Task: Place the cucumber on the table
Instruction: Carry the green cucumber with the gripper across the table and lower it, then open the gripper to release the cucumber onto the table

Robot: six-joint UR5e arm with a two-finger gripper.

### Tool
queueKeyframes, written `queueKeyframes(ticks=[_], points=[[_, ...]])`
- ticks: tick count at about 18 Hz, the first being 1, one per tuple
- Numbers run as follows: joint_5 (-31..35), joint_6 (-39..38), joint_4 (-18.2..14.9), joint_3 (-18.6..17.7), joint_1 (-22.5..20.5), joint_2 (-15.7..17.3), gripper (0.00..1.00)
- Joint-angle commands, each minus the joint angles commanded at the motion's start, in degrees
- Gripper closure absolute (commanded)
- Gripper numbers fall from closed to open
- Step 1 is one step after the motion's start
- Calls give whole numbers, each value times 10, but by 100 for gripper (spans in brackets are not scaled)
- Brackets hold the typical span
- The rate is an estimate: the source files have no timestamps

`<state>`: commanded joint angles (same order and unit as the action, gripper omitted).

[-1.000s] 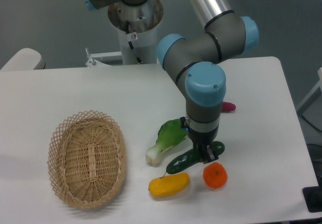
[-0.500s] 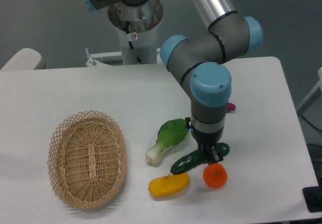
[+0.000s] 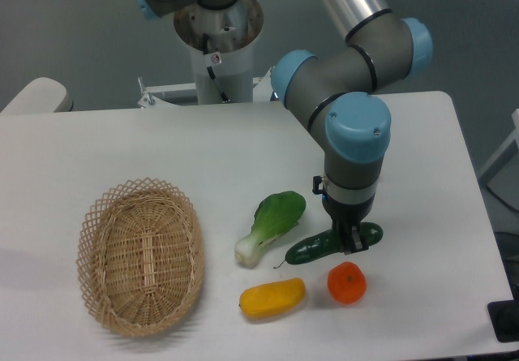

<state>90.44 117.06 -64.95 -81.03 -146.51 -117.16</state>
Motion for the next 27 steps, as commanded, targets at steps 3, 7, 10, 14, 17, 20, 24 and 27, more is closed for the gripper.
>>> queueKeyframes(ticks=[3,7,10,14,17,20,24,27], points=[[0,27,1,-1,-18,-12,61],[1,31,42,0,-33,-40,61],[2,36,48,0,-41,-52,61],[12,36,50,-25,-50,-54,61],[25,36,49,-40,-55,-53,61],[28,27,54,-68,-54,-51,60],[28,17,70,-89,-52,-48,60],[27,0,72,-98,-50,-47,60]])
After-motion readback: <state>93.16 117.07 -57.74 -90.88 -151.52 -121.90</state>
